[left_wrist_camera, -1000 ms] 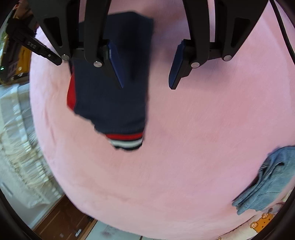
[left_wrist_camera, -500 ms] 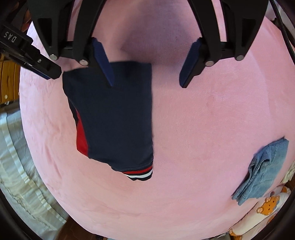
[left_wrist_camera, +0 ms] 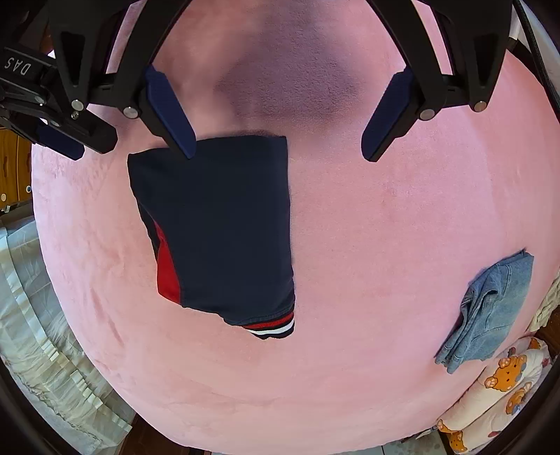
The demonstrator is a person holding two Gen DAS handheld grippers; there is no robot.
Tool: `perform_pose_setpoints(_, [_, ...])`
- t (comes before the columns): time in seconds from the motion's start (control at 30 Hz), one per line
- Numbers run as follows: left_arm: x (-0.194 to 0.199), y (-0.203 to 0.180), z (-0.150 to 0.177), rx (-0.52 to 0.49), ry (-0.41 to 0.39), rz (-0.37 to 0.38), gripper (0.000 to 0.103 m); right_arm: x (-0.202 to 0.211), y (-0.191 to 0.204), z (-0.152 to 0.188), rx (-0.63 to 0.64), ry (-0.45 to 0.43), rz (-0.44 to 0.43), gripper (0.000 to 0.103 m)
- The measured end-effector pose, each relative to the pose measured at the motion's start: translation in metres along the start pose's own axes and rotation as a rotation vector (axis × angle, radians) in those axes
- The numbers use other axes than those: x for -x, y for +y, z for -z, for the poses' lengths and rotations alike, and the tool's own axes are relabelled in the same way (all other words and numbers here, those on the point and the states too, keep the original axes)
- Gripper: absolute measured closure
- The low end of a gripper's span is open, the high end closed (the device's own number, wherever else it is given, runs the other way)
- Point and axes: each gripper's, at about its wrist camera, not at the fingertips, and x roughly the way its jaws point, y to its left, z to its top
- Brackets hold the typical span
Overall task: Fold large clothes
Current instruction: 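Grasp the navy bundle end with both tools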
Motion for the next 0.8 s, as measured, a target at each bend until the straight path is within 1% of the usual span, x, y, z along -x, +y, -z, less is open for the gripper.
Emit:
perform_pose_setpoints(0.13, [0.000, 0.001, 0.001, 0.006, 0.005, -0.009, 0.008, -0.001, -0.004, -0.001, -0.003, -0.001, 0.008, 0.020])
perform_pose_setpoints(0.33, [-0.006, 0.003, 0.000, 0.006, 0.017, -0.001, 0.008, -0.005, -0.012, -0.005, -0.019, 0.005, 0.000, 0.020])
perform_pose_setpoints(0.43, [-0.014, 0.006, -0.003, 0.012, 0.031, 0.035, 0.008, -0.012, -0.018, -0.008, -0.032, 0.016, -0.026, 0.020])
perform_pose_setpoints(0.57, [-0.029, 0.012, -0.009, 0.017, 0.042, 0.105, 0.008, -0.029, -0.029, -0.012, -0.079, 0.041, -0.121, 0.020])
perform_pose_setpoints(0.67, [-0.048, 0.020, -0.013, 0.033, 0.062, 0.174, 0.008, -0.048, -0.042, -0.018, -0.115, 0.061, -0.208, 0.020])
perform_pose_setpoints(0.77, [-0.071, 0.031, -0.014, 0.064, 0.082, 0.226, 0.008, -0.069, -0.055, -0.022, -0.164, 0.082, -0.297, 0.020])
perform_pose_setpoints(0.8, [-0.077, 0.034, -0.013, 0.074, 0.086, 0.244, 0.008, -0.074, -0.058, -0.023, -0.177, 0.089, -0.312, 0.020])
